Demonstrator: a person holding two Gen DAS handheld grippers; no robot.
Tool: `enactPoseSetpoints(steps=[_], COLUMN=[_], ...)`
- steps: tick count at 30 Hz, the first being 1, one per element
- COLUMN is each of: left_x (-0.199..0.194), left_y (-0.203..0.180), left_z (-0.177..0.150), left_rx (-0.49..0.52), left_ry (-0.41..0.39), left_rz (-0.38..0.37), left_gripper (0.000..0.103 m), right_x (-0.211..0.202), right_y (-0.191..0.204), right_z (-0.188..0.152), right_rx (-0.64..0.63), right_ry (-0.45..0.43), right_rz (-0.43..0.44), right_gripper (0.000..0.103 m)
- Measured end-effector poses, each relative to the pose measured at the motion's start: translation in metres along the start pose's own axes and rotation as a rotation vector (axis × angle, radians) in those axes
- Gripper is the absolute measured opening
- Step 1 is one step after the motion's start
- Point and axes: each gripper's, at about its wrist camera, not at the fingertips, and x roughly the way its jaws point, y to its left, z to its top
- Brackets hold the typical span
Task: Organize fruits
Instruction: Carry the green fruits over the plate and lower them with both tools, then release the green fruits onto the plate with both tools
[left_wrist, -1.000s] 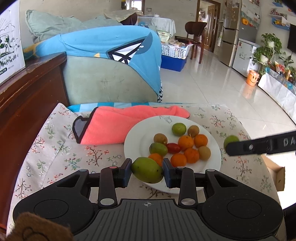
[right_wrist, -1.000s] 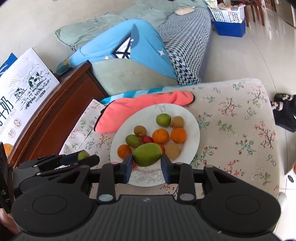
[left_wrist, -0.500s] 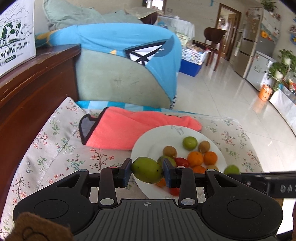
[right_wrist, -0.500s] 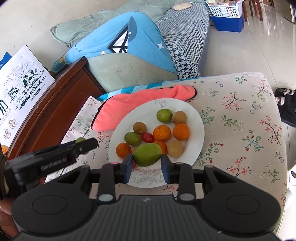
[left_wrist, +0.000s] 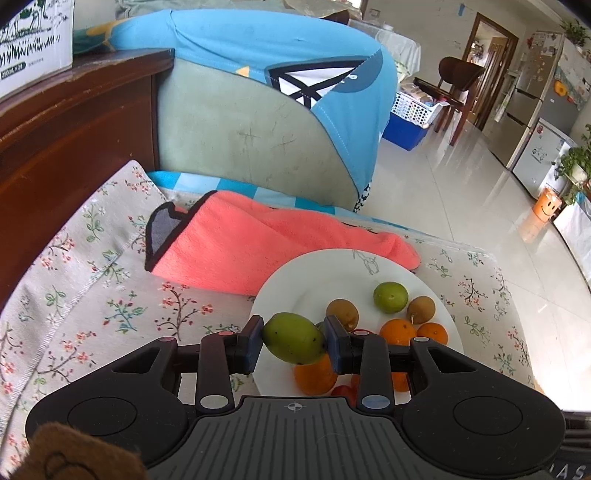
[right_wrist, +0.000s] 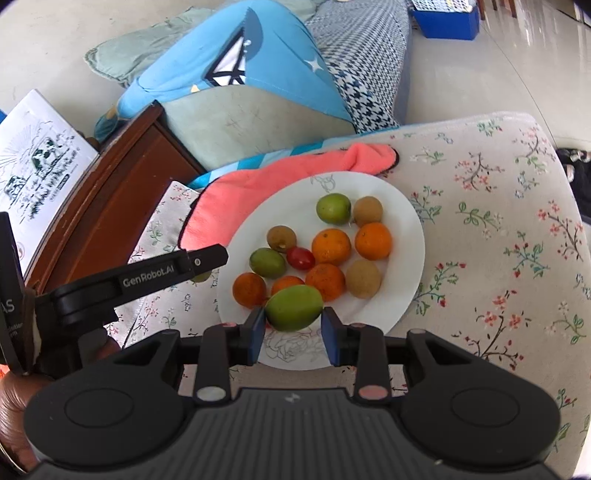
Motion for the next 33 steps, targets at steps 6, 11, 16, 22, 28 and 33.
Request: enactPoseSetpoints(steps=[6,11,16,22,28,33], left_x=[0.002,-0.003,-0.011,-0.016,-0.021,-0.025], left_y=[-0.002,-0.004,-0.005,-0.004,0.001,0.004], left_z=[0.001,0.002,0.004,0.006,0.006,0.003], left_rx=[-0.001,-0.013,-0.011,-0.027,-0.038,-0.043], left_ry=[-0.021,-0.036,-0.063,-0.068,-0.065,-0.038], left_rz=[0.014,0.007,0.025,0.03,0.057,0.082], left_gripper=[0.035,0.042,0.062,0.07,0.078,0.086], right_x=[0.009,0.008,0.006,0.005,0.005,0.006], right_y=[-0.004,-0.004,-0.004,0.0,0.001,0.002], right_z=[-0.001,-0.001,0.002,0.002,0.002,0.002], right_rx=[0.034,0.035,0.035,0.01,0.0,-0.013], right_ry=[0.01,-0.018,-0.031,-0.04,-0.033,-0.023], right_rz=[-0.016,-0.02,-0.015,-0.024,-0.017,-0.009], right_gripper=[0.033,0.036,0.036,0.038,0.038,0.04])
